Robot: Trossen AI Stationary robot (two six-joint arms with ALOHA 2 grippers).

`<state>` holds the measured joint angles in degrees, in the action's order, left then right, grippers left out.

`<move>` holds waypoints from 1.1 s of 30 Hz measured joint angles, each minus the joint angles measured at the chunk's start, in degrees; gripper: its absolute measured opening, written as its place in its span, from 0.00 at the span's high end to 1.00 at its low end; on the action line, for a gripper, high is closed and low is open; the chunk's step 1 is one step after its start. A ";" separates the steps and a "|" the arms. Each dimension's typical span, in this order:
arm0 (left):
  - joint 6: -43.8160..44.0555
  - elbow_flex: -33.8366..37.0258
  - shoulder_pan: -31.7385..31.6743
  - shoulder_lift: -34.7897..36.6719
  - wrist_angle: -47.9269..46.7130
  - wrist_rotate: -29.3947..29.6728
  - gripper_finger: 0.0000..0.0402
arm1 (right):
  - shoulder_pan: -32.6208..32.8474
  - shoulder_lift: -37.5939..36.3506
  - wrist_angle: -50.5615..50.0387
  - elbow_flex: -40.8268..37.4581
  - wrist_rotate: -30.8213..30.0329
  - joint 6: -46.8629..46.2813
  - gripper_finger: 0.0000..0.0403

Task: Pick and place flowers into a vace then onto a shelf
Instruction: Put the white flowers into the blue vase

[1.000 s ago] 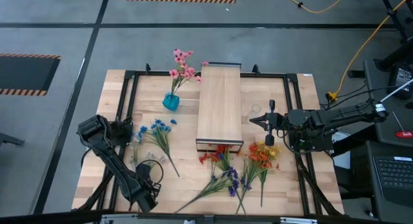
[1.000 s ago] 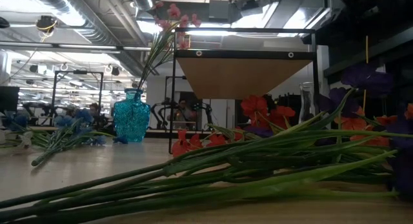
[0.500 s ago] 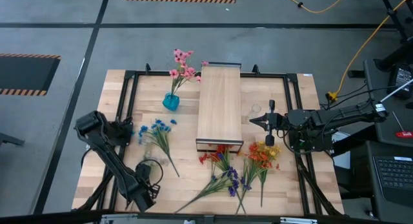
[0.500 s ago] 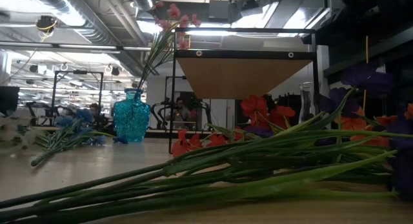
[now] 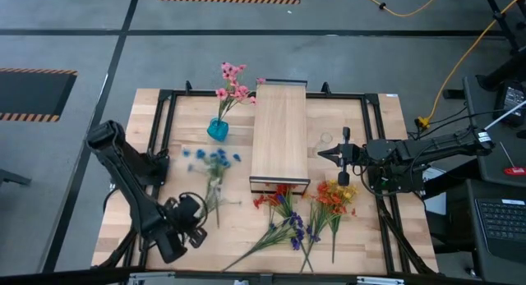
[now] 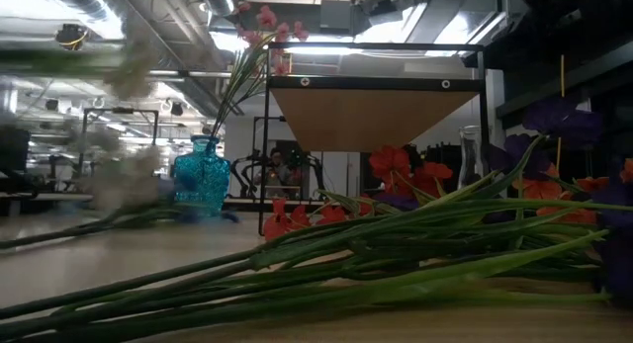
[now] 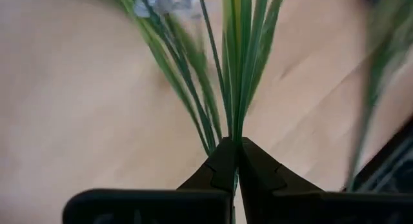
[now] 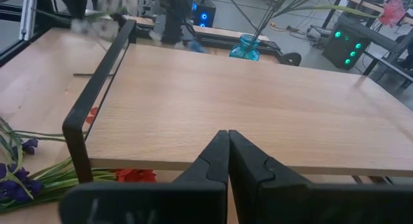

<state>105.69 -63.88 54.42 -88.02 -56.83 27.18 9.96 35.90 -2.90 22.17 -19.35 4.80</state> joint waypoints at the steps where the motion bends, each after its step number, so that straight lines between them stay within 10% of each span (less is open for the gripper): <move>1: -1.19 -0.03 -0.18 0.92 0.01 1.89 0.99 | 0.00 -0.01 0.00 0.00 0.01 -0.01 0.98; 33: -24.16 -0.15 -0.14 23.88 -12.64 25.44 0.99 | 0.00 0.00 0.00 0.00 0.09 -0.03 0.98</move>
<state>81.53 -64.03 54.28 -64.15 -69.47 52.62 9.96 35.90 -2.90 22.17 -19.27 4.77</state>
